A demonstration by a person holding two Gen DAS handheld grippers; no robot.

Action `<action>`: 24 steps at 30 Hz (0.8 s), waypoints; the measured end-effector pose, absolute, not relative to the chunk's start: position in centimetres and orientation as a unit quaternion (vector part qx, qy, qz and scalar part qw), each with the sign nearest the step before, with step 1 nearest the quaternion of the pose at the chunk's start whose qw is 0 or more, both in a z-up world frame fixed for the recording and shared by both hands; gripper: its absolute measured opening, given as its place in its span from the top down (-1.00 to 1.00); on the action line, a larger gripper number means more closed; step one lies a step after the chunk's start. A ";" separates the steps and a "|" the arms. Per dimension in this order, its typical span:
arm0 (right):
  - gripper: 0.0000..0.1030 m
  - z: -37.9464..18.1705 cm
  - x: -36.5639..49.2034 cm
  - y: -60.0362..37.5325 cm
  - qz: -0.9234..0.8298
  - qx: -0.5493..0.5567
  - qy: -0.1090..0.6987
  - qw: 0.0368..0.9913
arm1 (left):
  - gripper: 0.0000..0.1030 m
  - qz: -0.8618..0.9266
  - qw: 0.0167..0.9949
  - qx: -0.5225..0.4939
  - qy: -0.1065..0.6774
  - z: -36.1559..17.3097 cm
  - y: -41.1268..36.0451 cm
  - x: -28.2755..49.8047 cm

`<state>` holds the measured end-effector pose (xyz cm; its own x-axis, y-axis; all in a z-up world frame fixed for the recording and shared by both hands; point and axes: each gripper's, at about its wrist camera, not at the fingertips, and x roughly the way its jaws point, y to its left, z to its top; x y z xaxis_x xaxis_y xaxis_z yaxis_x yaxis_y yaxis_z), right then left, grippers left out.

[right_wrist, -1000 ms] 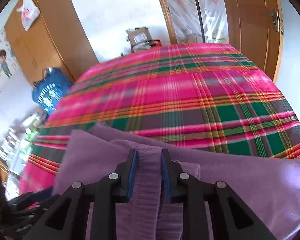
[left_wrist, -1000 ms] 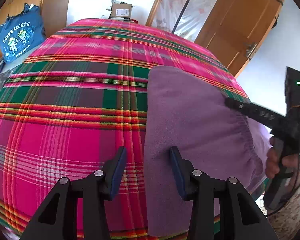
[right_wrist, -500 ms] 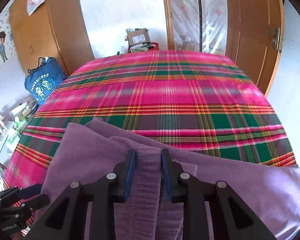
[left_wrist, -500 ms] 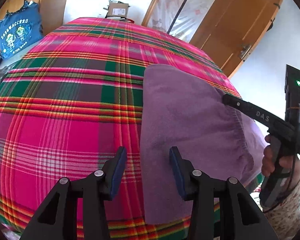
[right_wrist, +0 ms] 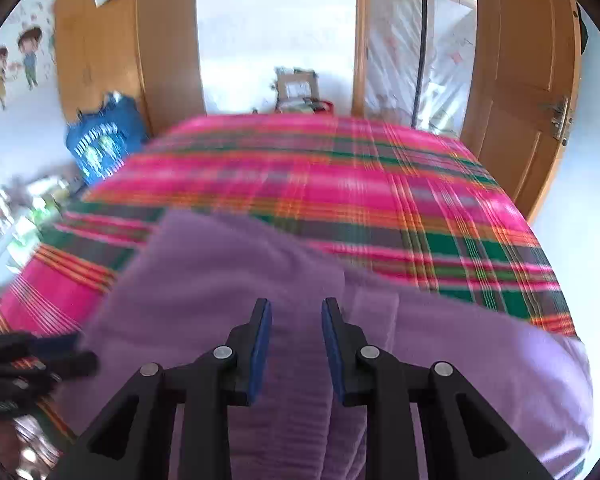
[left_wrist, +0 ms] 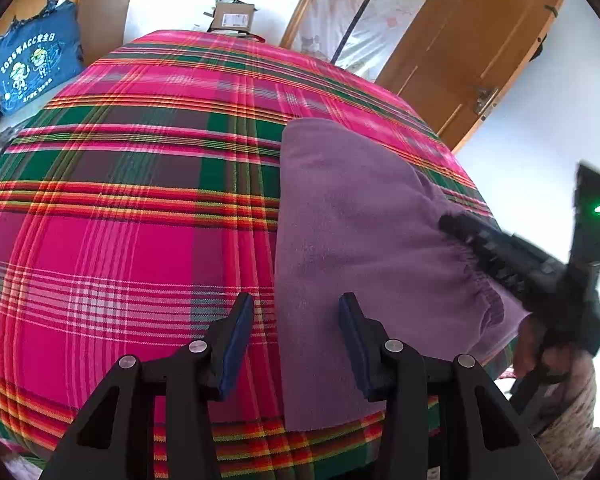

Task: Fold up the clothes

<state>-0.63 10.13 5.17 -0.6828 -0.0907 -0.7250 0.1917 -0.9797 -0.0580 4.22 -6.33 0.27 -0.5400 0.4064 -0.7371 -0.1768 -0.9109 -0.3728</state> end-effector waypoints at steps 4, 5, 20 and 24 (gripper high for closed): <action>0.48 4.3 -0.8 11.5 -0.913 0.398 0.029 0.086 | 0.11 0.868 0.169 -0.450 -0.124 0.3 -6.5 4.5; 0.48 4.3 -0.8 11.6 -0.913 0.399 0.028 0.085 | 0.11 0.868 0.169 -0.450 -0.125 0.4 -6.6 4.6; 0.47 4.0 4.6 7.3 -0.908 0.378 0.090 0.155 | 0.11 0.868 0.172 -0.449 -0.127 0.3 -7.3 6.6; 0.47 3.5 5.9 7.2 -0.912 0.365 0.113 0.150 | 0.11 0.869 0.173 -0.446 -0.124 0.3 -7.3 7.5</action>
